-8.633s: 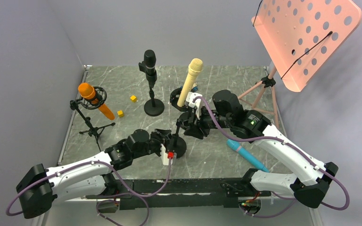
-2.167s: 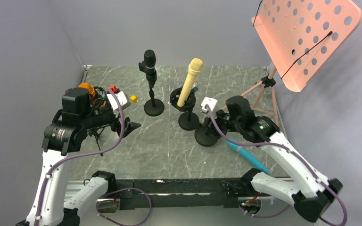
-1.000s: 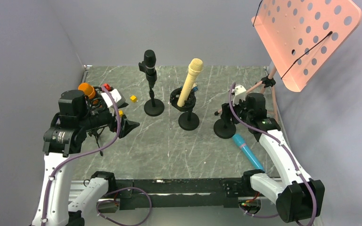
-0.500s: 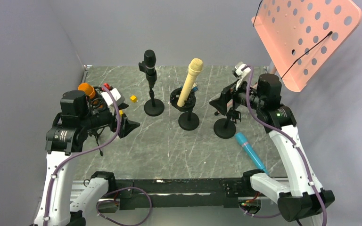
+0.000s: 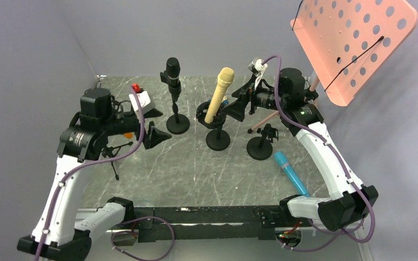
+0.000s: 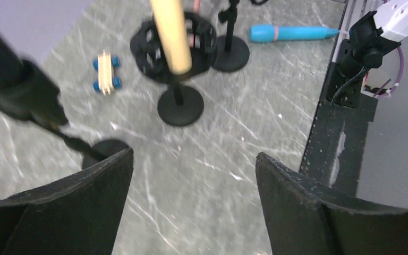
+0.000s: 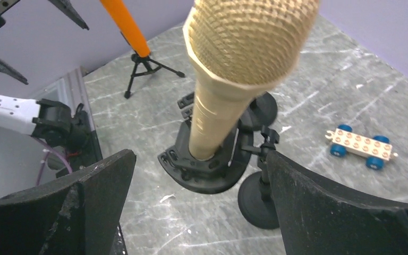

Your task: Remove the microphone from the stand

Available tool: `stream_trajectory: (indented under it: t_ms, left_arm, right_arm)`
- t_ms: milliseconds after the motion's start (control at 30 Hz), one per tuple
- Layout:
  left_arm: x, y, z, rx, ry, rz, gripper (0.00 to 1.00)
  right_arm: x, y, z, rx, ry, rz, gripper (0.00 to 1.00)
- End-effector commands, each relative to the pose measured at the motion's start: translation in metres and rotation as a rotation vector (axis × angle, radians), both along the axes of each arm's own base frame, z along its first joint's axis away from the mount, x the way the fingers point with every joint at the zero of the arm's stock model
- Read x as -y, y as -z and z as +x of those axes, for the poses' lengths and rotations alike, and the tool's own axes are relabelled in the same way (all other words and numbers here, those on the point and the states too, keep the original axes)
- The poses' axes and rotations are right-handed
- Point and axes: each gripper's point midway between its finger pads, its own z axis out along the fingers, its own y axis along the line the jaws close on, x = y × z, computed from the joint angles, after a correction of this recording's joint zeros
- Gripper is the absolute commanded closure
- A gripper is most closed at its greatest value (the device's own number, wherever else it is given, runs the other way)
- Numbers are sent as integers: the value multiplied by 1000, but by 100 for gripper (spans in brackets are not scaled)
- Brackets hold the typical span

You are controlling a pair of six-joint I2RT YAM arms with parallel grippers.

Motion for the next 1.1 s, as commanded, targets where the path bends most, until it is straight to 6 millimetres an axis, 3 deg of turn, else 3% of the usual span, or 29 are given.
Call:
stream_trajectory:
  t_ms: [0, 167, 267, 400, 500, 633, 800, 933, 1033, 1067]
  left_arm:
    - [29, -45, 21, 204, 82, 39, 15]
    - [72, -61, 58, 352, 100, 37, 15]
    - [97, -60, 76, 435, 94, 48, 15]
    - [122, -55, 96, 405, 88, 24, 18]
    - [136, -47, 104, 390, 88, 18, 18]
    - [148, -23, 113, 332, 78, 42, 20]
    - [157, 4, 109, 295, 116, 65, 31]
    - [159, 21, 102, 238, 142, 75, 40]
    - [160, 31, 98, 213, 166, 85, 50]
    - [161, 33, 98, 212, 167, 87, 51]
  right_arm:
    - [-15, -36, -6, 83, -74, 79, 2]
    - [-19, -28, -2, 32, -65, 106, 4]
    - [-20, -25, 2, 17, -44, 121, 8]
    - [-21, -20, 10, 9, -8, 114, 12]
    - [-24, -16, 14, 2, -5, 111, 14]
    - [-33, -9, 20, -13, -2, 112, 19]
    - [-41, 5, 29, -44, 15, 96, 25]
    - [-46, 9, 34, -46, 12, 88, 48]
    - [-47, -9, 39, 15, 10, 80, 90]
    - [-45, -15, 42, 36, 21, 74, 100]
